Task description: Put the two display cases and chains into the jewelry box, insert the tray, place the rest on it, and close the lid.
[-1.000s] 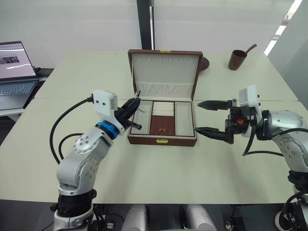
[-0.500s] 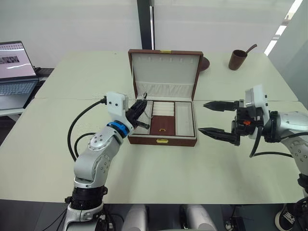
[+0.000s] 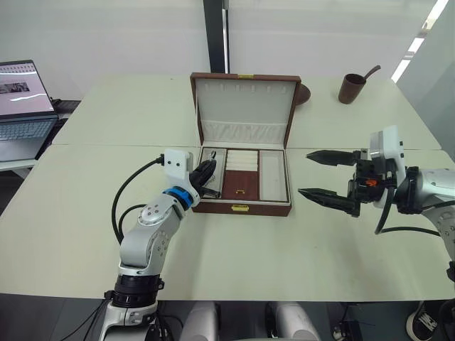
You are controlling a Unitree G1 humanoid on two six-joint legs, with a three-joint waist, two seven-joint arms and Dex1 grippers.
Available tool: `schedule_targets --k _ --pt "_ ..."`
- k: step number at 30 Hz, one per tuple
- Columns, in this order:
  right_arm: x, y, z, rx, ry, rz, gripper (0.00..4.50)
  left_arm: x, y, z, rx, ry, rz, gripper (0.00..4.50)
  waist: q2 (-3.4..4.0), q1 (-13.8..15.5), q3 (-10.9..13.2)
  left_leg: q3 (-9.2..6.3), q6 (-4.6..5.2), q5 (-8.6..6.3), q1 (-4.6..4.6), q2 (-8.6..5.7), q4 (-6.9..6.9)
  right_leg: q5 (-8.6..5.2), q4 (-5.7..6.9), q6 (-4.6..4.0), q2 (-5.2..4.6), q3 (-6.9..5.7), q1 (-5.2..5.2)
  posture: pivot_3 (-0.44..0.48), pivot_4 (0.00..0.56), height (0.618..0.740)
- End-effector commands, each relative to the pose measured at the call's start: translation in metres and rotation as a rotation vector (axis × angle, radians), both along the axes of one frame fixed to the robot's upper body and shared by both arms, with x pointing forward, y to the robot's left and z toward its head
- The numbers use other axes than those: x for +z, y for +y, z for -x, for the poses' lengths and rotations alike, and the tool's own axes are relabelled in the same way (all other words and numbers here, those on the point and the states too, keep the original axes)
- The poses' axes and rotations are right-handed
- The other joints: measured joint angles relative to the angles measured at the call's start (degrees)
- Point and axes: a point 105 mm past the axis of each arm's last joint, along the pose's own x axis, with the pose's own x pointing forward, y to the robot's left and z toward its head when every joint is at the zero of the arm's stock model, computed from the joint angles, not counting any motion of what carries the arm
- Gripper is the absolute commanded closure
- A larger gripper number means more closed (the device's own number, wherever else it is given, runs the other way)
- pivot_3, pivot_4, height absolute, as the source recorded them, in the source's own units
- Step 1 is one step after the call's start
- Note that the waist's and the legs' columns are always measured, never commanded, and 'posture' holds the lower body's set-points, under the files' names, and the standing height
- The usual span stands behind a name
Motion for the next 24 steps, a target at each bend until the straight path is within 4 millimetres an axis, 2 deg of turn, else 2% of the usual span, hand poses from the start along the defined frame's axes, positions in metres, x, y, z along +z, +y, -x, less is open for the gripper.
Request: schedule_targets --k 1,7,10,21,24 --pt "0.009 -0.001 0.004 -0.003 -0.051 0.002 0.0 0.009 -0.003 -0.001 -0.01 -0.046 -0.011 4.47 0.0 -0.01 0.0 0.01 0.0 0.0 0.0 0.0 0.0 0.0 0.0 0.0 0.0 0.01 0.0 0.0 0.15 0.74" --pt "0.009 -0.003 0.002 -0.015 -0.055 -0.009 0.0 0.009 -0.002 -0.006 0.006 -0.047 -0.018 4.47 0.0 -0.01 0.0 0.0 0.0 0.0 0.0 0.0 0.0 0.0 0.0 0.0 0.0 0.0 0.0 0.0 0.15 0.74" --pt "0.009 -0.003 0.002 -0.019 -0.058 -0.013 0.0 0.011 -0.002 -0.007 0.006 -0.054 -0.01 3.67 0.0 0.0 0.0 0.0 0.0 0.0 0.0 0.0 0.0 0.0 0.0 0.01 0.0 0.0 0.0 0.0 0.15 0.74" --pt "0.008 -0.002 0.001 -0.012 -0.052 -0.02 0.0 0.028 -0.008 0.003 -0.074 -0.083 0.006 0.05 -0.01 -0.02 0.01 0.0 0.0 0.0 0.0 0.0 -0.01 0.0 0.0 0.01 0.0 0.0 -0.01 0.0 0.15 0.74" --pt "0.008 -0.001 0.001 -0.009 -0.053 -0.019 0.0 0.03 -0.007 0.004 -0.079 -0.078 0.014 0.02 -0.01 -0.02 0.01 0.0 0.0 0.0 0.0 0.01 0.0 -0.01 0.0 0.01 0.0 0.0 -0.01 0.0 0.15 0.74"
